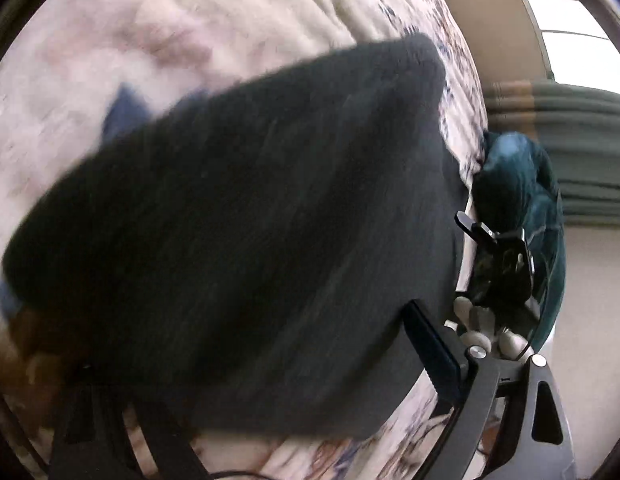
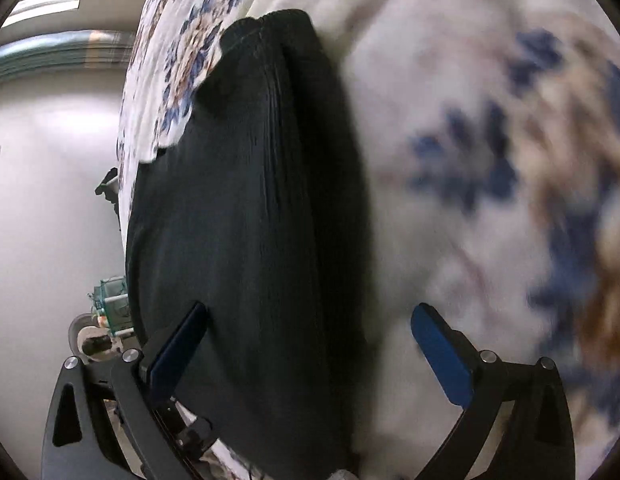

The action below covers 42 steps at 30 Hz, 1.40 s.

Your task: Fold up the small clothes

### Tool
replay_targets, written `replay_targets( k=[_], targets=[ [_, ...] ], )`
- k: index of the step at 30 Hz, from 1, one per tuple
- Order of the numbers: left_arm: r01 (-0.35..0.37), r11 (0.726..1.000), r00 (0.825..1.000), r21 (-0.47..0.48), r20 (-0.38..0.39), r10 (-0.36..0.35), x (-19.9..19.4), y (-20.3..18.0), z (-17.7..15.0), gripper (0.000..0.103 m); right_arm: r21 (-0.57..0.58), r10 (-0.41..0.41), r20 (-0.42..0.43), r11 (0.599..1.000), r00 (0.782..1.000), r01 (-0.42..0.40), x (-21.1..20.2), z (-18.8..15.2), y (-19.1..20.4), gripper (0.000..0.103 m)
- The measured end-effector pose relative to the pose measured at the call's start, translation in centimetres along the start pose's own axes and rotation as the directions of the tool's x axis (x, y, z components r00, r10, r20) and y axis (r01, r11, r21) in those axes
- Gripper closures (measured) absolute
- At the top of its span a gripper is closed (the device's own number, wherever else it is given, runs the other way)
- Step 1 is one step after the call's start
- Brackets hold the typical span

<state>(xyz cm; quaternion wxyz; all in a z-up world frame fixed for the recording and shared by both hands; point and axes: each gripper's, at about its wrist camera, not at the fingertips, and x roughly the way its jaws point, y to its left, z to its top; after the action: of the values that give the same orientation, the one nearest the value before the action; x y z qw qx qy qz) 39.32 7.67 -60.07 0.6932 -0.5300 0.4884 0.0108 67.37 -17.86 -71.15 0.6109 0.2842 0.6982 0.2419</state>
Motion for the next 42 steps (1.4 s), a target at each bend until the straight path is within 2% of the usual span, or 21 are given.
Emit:
replay_targets(
  k=[2, 3, 4, 5, 7, 8, 9, 12, 19, 22, 25, 28, 30, 31, 32, 33, 35, 36, 37, 40, 42],
  targets=[
    [0.06, 0.996, 0.997, -0.058, 0.045, -0.057, -0.6, 0.5, 0.4, 0.014, -0.003, 0.032, 0.015, 0.999, 0.999, -0.032, 0.1, 0.9, 0.6, 0.0],
    [0.087, 0.993, 0.994, -0.081, 0.074, -0.081, -0.9, 0.6, 0.5, 0.021, -0.01, 0.039, 0.02, 0.999, 0.999, -0.039, 0.3, 1.1, 0.9, 0.0],
    [0.088, 0.992, 0.992, -0.091, 0.094, -0.08, -1.1, 0.6, 0.6, 0.043, -0.014, 0.04, 0.02, 0.999, 0.999, -0.04, 0.5, 1.0, 1.1, 0.0],
    [0.094, 0.991, 0.991, -0.099, 0.104, -0.083, -1.4, 0.7, 0.9, 0.054, -0.037, 0.034, 0.025, 0.999, 0.999, -0.033, 0.8, 0.8, 1.6, 0.001],
    [0.103, 0.991, 0.99, -0.088, 0.101, -0.094, -1.8, 0.5, 1.3, 0.063, -0.056, -0.007, 0.04, 0.998, 0.999, 0.009, 1.2, 0.4, 2.2, 0.028],
    [0.108, 0.991, 0.991, -0.077, 0.094, -0.101, -1.9, 0.3, 1.4, 0.065, -0.05, -0.041, 0.052, 0.998, 0.998, 0.043, 1.5, 0.4, 2.4, 0.047],
    [0.102, 0.992, 0.991, -0.068, 0.09, -0.096, -2.1, 0.0, 1.4, 0.066, -0.031, -0.028, 0.075, 0.999, 0.997, 0.031, 1.2, 0.0, 2.3, 0.06],
    [0.099, 0.994, 0.993, -0.044, 0.067, -0.096, -2.5, -0.7, 2.3, 0.07, -0.001, 0.005, 0.14, 1.0, 0.99, -0.005, -0.1, -1.9, 2.3, 0.074],
    [0.12, 0.986, 0.989, 0.115, -0.105, -0.108, -5.0, -3.1, 5.5, 0.076, 0.097, 0.03, 0.28, 0.994, 0.96, -0.059, -3.0, -9.0, 3.2, 0.076],
    [0.125, 0.977, 0.974, 0.174, -0.208, -0.088, -6.6, -3.5, 7.0, 0.076, 0.139, 0.036, 0.306, 0.987, 0.951, -0.082, -3.8, -14.0, 4.3, 0.076],
    [0.104, 0.968, 0.954, 0.228, -0.299, -0.032, -7.5, -3.1, 6.9, 0.076, 0.23, 0.059, 0.344, 0.962, 0.937, -0.145, -5.1, -20.4, 4.2, 0.076],
    [0.054, 0.957, 0.922, 0.286, -0.381, 0.062, -7.4, -0.9, 5.9, 0.075, 0.333, 0.069, 0.361, 0.922, 0.93, -0.197, -3.6, -27.2, 5.8, 0.076],
    [0.005, 0.951, 0.908, 0.309, -0.4, 0.125, -6.8, 0.6, 5.3, 0.07, 0.382, 0.052, 0.361, 0.903, 0.931, -0.199, -2.4, -31.1, 6.5, 0.076],
    [-0.032, 0.947, 0.898, 0.319, -0.406, 0.167, -6.4, 1.5, 5.2, 0.063, 0.396, 0.047, 0.351, 0.898, 0.935, -0.194, -1.9, -32.2, 6.4, 0.076],
    [-0.047, 0.957, 0.89, 0.288, -0.422, 0.171, -5.9, 2.8, 5.1, 0.06, 0.41, 0.025, 0.331, 0.897, 0.943, -0.168, -1.0, -33.0, 6.2, 0.074],
    [-0.041, 0.965, 0.893, 0.26, -0.424, 0.153, -5.7, 3.6, 5.0, 0.057, 0.436, 0.006, 0.309, 0.888, 0.951, -0.147, -0.1, -33.6, 5.6, 0.068],
    [-0.048, 0.962, 0.902, 0.268, -0.402, 0.157, -6.0, 3.8, 4.9, 0.034, 0.472, -0.048, 0.251, 0.878, 0.967, -0.079, 1.5, -33.8, 4.4, 0.064],
    [-0.049, 0.963, 0.909, 0.266, -0.388, 0.153, -6.3, 3.7, 4.9, 0.029, 0.476, -0.077, 0.228, 0.878, 0.971, -0.043, 1.6, -33.5, 3.9, 0.053],
    [-0.047, 0.964, 0.918, 0.262, -0.369, 0.145, -7.0, 3.5, 4.8, 0.024, 0.468, -0.09, 0.203, 0.884, 0.975, -0.016, 1.6, -33.2, 3.6, 0.052],
    [-0.039, 0.976, 0.952, 0.216, -0.289, 0.102, -8.6, 3.1, 5.0, 0.024, 0.424, -0.155, 0.168, 0.903, 0.974, 0.071, 0.2, -33.2, 3.0, 0.05],
    [-0.05, 0.982, 0.966, 0.184, -0.242, 0.095, -8.8, 2.9, 5.8, 0.024, 0.391, -0.223, 0.169, 0.909, 0.96, 0.142, -1.5, -33.8, 3.2, 0.048]
  ],
)
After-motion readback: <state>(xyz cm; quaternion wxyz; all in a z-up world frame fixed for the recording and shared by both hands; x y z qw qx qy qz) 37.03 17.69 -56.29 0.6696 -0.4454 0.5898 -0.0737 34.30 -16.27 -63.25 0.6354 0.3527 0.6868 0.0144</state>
